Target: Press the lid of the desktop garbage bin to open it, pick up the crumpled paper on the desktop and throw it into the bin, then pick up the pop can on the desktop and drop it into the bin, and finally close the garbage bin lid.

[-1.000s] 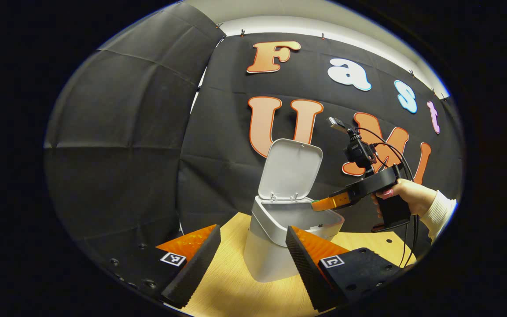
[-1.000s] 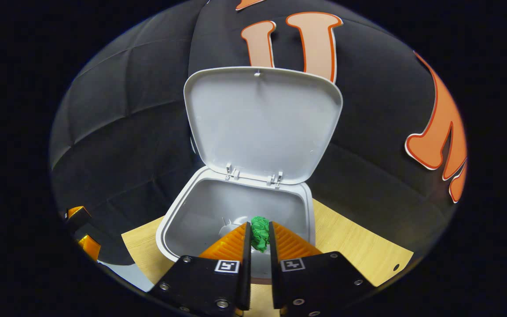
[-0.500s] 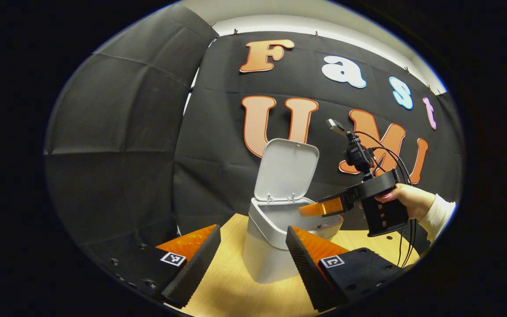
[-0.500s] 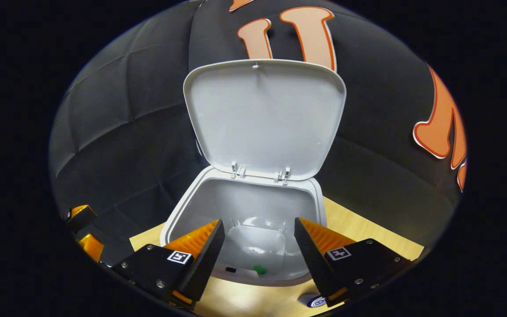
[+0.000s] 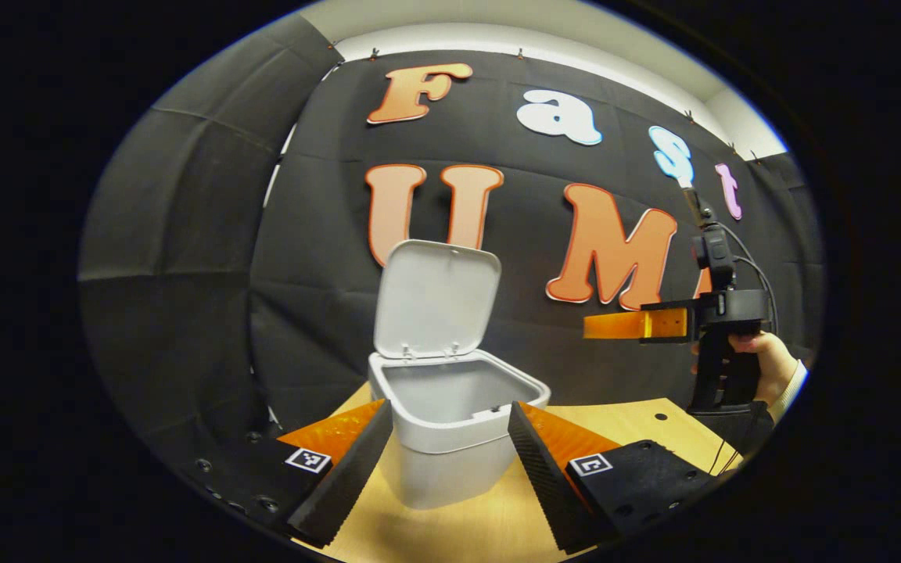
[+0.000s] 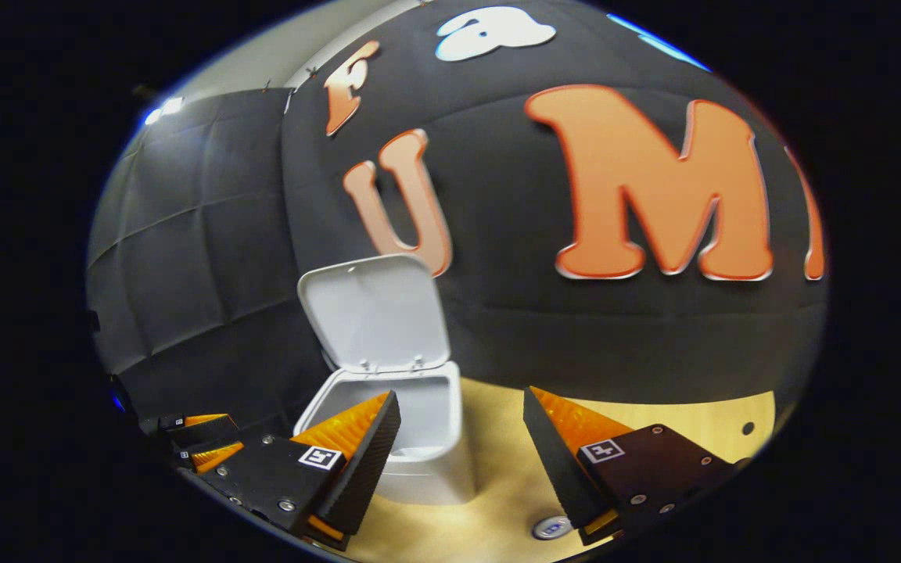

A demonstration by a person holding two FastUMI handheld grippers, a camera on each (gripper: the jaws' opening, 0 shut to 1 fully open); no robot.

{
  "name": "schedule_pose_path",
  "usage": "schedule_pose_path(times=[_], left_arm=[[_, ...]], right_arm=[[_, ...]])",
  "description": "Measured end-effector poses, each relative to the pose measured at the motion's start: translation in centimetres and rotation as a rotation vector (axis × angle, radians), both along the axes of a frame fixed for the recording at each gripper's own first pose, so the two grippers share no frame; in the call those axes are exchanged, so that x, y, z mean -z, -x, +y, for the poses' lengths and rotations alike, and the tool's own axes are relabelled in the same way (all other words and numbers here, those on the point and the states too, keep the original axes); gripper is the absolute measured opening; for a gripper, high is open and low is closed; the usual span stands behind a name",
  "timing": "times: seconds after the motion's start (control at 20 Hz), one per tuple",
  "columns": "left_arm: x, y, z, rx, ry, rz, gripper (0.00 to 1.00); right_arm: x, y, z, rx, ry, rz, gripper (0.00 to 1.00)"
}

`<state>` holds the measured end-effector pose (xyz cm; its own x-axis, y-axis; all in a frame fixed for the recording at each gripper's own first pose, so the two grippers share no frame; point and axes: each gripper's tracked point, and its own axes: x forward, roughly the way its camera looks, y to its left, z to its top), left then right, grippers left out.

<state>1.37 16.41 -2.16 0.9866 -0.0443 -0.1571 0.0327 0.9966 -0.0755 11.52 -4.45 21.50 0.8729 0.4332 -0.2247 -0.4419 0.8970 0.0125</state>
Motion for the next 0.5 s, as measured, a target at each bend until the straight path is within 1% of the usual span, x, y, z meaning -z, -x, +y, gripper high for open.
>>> schedule_pose_path(times=[0.15,0.25,0.4,0.5], left_arm=[[2.2,-1.4,-4.3,0.079,0.019,0.035,0.94],[4.0,-2.2,-6.9,0.117,0.018,0.063,0.94],[6.3,-3.2,-11.1,0.176,0.014,0.085,0.95],[8.7,-3.6,-14.1,0.238,0.021,0.118,0.95]], right_arm=[[-1.6,-0.3,-6.5,0.134,0.012,-0.078,0.95],[-2.2,0.4,-10.7,0.21,0.036,-0.141,0.95],[-2.8,2.1,-16.5,0.289,0.068,-0.205,0.95],[-3.1,3.3,-19.7,0.334,0.081,-0.219,0.94]])
